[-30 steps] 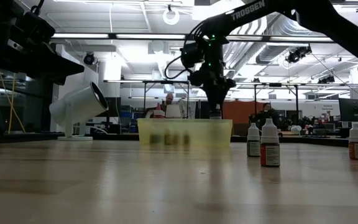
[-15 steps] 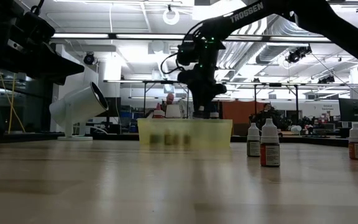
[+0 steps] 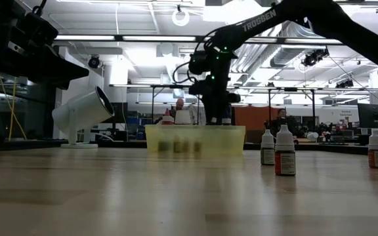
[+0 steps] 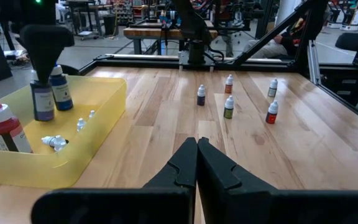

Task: Pick & Place food coloring
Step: Put the large violet food coloring bottle into the yellow container

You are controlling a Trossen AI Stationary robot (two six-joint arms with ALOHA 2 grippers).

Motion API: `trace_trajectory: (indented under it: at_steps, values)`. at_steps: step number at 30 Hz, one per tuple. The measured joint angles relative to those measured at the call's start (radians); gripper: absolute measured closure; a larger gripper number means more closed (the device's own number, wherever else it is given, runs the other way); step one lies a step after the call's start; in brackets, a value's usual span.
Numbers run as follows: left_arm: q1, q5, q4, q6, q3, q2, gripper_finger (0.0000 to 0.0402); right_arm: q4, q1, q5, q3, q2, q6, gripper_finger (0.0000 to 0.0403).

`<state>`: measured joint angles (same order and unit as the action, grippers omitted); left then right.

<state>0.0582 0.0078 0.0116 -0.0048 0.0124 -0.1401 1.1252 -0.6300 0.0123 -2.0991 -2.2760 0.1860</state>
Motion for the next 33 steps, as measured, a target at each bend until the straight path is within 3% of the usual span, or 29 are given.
trace_trajectory:
  at_steps: [14, 33]
  values:
    - [0.0, 0.001, 0.0, 0.0, 0.0, 0.0, 0.0401, -0.01, 0.002, 0.007, -0.002, -0.014, -0.01, 0.0277]
    - [0.0, 0.001, 0.0, 0.0, 0.0, 0.0, 0.0401, -0.027, 0.0, 0.054, -0.026, -0.013, -0.012, 0.0197]
